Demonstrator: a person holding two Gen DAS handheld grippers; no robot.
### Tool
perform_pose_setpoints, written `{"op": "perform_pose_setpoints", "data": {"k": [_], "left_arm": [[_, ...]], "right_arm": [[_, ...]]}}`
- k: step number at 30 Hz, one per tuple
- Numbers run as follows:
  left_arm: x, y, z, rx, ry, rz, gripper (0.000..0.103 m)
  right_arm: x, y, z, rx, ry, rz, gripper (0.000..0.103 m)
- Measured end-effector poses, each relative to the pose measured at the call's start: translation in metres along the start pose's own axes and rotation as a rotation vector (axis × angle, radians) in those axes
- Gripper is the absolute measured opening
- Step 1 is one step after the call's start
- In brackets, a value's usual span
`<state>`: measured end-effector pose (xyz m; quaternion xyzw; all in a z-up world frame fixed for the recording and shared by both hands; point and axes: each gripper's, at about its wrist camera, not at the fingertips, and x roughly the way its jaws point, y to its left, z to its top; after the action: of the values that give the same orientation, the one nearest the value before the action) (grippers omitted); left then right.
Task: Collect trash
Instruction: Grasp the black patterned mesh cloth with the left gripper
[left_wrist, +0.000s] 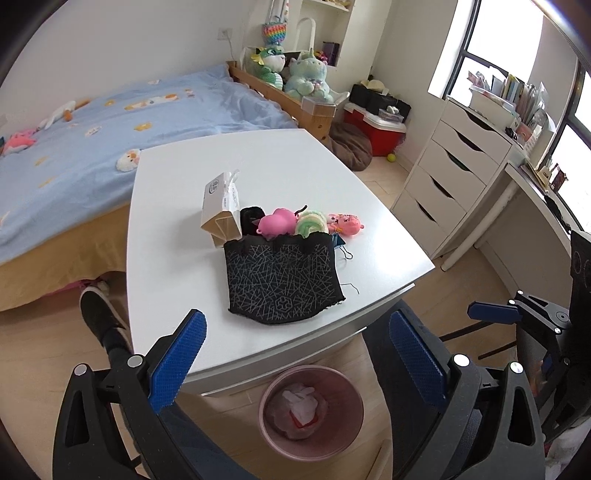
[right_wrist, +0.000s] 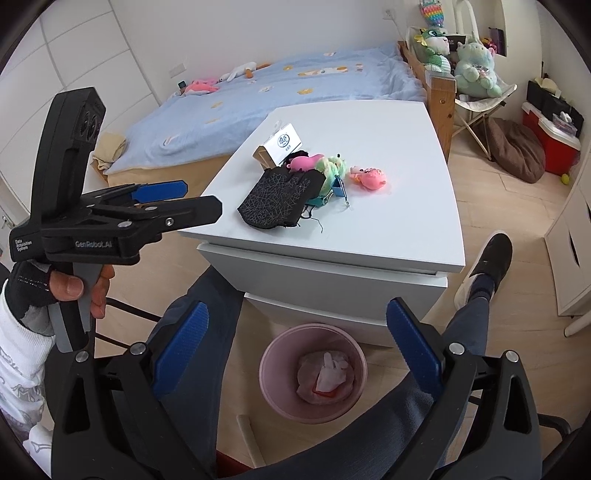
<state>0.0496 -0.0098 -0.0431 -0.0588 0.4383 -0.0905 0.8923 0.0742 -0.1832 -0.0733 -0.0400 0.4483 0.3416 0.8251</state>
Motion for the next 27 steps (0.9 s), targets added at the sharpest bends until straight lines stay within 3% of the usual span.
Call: {"op": "perform_pose_setpoints", "data": {"k": [17,27], "left_arm": [[0.073,0.015,0.022,-0.081,0.154,-0.016,0.095],[0.084,0.016,0.022,-0.088,0.142,0.01,0.095]], "right_arm": [[0.003,-0.005,0.0,0.012,0.009,0.002,0.096],[0.002,-0.006,0.0,0.012,0.008,0.003,0.096]]}}
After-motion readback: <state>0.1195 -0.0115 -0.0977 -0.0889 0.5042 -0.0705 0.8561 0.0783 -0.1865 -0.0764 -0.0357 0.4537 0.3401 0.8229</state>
